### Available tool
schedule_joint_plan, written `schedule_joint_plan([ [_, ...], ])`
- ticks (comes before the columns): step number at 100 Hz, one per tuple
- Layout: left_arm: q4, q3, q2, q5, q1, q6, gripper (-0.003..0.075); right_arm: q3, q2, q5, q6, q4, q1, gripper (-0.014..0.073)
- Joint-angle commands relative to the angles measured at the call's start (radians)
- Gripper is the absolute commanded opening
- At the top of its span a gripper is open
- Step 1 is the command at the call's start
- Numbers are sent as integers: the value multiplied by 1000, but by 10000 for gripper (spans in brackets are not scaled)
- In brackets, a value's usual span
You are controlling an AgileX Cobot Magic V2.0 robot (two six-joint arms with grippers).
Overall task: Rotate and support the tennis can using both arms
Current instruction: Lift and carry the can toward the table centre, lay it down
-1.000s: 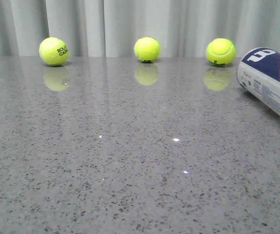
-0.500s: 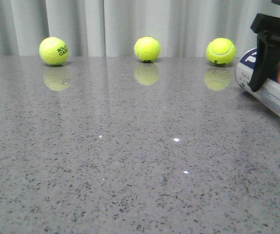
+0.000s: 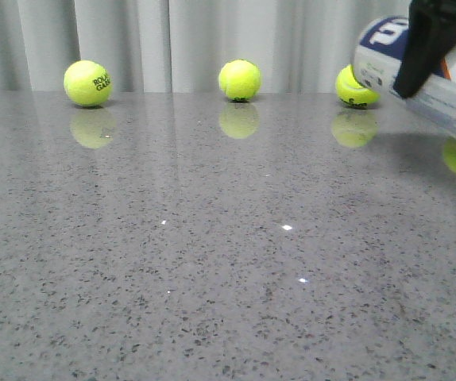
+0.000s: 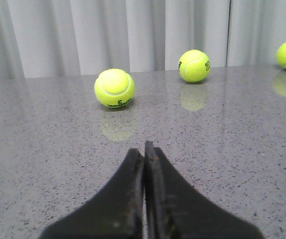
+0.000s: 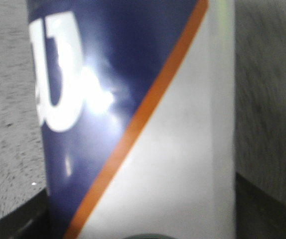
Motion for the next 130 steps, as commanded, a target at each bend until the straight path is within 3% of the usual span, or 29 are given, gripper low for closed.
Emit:
schedule_joint_plan([
  [1, 0, 43, -29, -80, 1, -9, -18, -80, -37, -10, -201, 20, 31, 276],
  [31, 0, 43, -29, -80, 1, -9, -18, -111, -13, -20, -877, 19, 184, 276],
  [47, 0, 43, -29, -80, 1, -9, -19, -111, 36, -36, -1043, 19, 246, 276],
  [106, 0, 43, -29, -80, 1, -9, -18, -111, 144, -146, -1050, 31, 277, 290],
  [113, 0, 43, -29, -80, 1, -9, -18, -111, 144, -145, -1050, 31, 277, 353],
  [130, 0, 43, -29, -80, 1, -9, -18, -111, 144, -143, -1051, 31, 277, 668],
])
